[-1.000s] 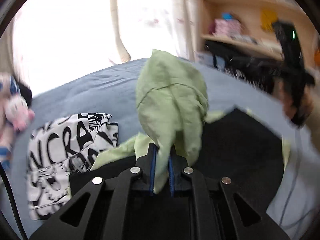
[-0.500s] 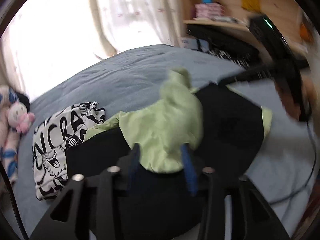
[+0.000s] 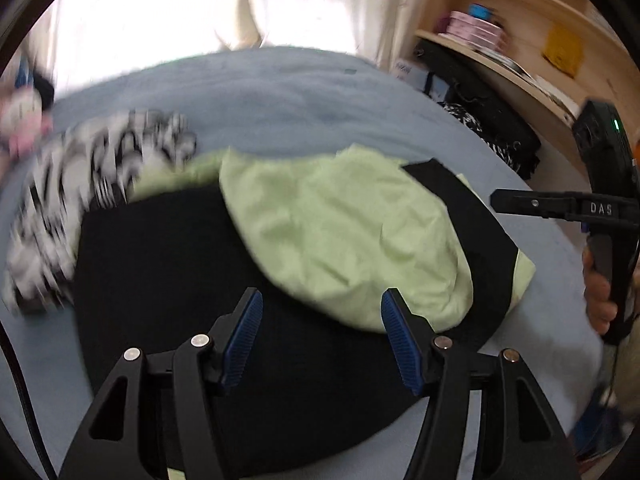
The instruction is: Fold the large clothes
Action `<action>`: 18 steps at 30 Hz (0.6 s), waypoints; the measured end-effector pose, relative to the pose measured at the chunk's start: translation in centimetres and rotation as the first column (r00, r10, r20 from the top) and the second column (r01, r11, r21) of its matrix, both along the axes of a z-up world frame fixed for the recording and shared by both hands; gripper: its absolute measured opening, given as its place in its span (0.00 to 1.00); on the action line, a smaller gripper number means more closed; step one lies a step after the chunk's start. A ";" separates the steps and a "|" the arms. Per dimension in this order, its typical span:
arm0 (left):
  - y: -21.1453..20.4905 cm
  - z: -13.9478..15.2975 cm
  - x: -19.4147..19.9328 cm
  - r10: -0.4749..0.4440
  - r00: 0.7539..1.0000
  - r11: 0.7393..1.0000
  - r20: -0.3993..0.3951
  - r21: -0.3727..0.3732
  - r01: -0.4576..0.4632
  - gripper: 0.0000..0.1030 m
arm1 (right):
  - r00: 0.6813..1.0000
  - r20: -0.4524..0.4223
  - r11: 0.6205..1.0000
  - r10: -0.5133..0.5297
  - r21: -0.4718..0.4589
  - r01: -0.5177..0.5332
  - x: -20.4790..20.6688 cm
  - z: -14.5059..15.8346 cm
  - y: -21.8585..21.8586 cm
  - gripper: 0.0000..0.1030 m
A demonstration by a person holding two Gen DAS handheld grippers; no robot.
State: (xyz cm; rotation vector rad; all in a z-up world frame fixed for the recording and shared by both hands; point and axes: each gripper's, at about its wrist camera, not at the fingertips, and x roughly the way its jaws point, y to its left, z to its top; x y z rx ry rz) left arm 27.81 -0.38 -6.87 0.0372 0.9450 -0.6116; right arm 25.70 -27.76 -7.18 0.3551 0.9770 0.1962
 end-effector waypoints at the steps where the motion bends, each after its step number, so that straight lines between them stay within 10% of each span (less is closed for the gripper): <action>1: 0.3 -0.6 0.1 0.009 1.000 1.000 -0.030 -0.020 -0.009 0.59 | 1.000 -0.016 1.000 -0.015 -0.001 0.015 0.0 -0.6 -0.3 0.56; 8: 1.1 -4.3 2.0 0.024 0.964 0.957 -0.263 -0.273 -0.098 0.59 | 0.989 -0.143 0.995 -0.043 0.086 0.055 0.2 -5.7 -1.3 0.56; 15: -1.9 -6.7 3.2 -0.002 0.948 0.950 -0.319 -0.296 -0.098 0.59 | 0.983 -0.186 0.988 0.015 0.151 0.014 -0.3 -9.0 0.1 0.44; 18: -3.6 -8.2 3.9 0.014 0.938 0.965 -0.346 -0.242 -0.104 0.24 | 0.981 -0.188 0.988 0.041 0.152 -0.013 -0.4 -9.6 1.7 0.18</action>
